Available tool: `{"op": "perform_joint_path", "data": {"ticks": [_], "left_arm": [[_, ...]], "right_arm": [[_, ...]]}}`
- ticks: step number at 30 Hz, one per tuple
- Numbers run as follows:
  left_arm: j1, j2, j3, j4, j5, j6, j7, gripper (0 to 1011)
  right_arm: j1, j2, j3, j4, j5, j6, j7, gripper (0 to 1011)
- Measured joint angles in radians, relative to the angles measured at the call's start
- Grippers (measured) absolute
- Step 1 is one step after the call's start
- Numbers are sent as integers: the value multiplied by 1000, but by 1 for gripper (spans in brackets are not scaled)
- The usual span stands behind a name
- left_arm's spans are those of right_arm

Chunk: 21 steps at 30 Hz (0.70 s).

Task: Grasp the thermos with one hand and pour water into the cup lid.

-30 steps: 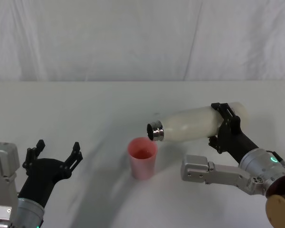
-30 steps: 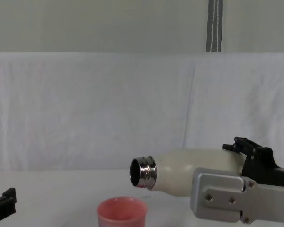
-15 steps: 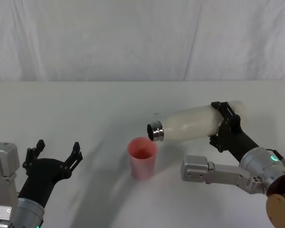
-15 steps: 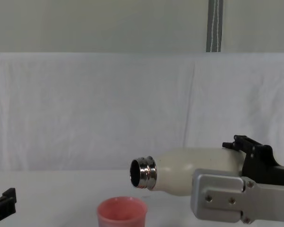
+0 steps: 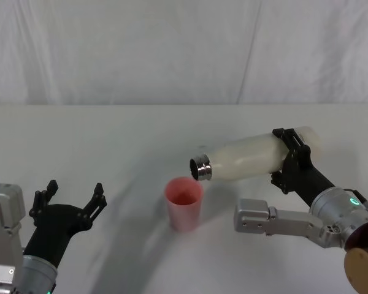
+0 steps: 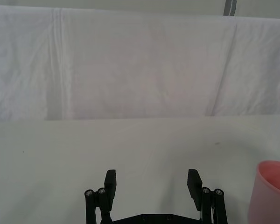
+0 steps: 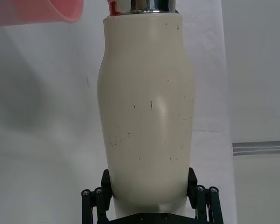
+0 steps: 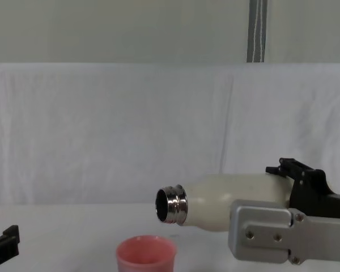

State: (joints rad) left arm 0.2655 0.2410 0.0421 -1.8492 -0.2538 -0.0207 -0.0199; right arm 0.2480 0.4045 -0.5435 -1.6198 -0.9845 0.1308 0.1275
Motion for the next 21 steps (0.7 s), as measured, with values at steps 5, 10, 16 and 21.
{"op": "perform_joint_path", "data": {"ticks": [5, 10, 16, 21], "left_arm": [[0, 0, 0, 0, 0, 0, 0, 1001], [0, 0, 0, 0, 0, 0, 0, 1001], [0, 0, 0, 0, 0, 0, 0, 1001], [0, 0, 0, 0, 0, 0, 0, 1001]], "right_arm": [[1, 2, 0, 0, 0, 0, 0, 948], [2, 3, 0, -1, -1, -1, 0, 948], [2, 4, 0, -1, -1, -1, 0, 948], [1, 4, 2, -1, 0, 0, 0, 948]]}}
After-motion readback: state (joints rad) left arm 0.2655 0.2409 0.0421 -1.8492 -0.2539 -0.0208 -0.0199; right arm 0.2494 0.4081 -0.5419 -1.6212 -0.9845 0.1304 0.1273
